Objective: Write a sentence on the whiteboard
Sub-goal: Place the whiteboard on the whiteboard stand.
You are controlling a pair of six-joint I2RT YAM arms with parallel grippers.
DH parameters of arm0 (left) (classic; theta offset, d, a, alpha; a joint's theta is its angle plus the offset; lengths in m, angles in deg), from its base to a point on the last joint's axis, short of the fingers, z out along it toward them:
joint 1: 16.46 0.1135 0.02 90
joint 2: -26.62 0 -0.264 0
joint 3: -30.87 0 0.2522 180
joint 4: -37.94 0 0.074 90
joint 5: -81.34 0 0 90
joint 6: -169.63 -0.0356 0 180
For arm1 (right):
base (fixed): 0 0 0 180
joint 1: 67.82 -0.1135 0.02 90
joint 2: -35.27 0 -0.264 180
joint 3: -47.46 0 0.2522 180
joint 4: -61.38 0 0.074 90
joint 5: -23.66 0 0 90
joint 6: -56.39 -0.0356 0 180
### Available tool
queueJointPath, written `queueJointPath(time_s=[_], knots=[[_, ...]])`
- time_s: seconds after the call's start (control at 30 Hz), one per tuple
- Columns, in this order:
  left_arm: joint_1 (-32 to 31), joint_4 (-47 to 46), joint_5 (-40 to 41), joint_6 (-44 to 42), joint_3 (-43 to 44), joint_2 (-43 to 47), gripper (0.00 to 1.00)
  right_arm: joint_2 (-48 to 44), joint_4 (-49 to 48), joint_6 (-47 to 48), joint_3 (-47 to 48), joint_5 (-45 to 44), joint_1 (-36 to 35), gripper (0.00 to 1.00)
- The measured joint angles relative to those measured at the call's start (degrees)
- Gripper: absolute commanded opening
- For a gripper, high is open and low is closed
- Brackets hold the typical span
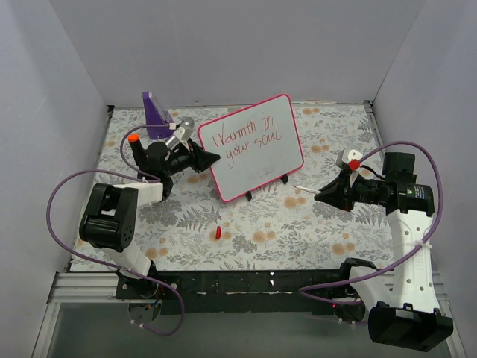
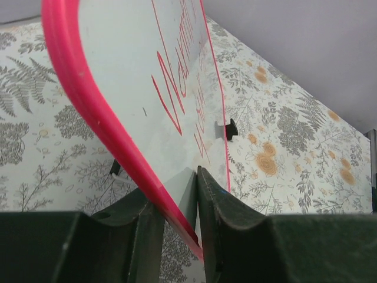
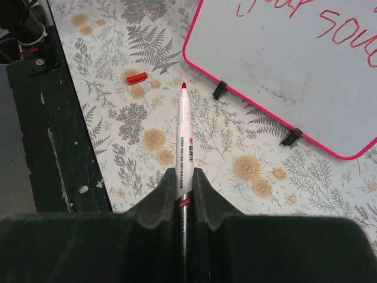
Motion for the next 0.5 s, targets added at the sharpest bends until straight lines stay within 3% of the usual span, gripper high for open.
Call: queueJointPath(time_s=[0.5], knots=[[1.0,0.9,2.4,-2.8,-2.9,-0.8,0.41,-0.5,0.0,0.0,-0.1,0.0,0.0,0.01]])
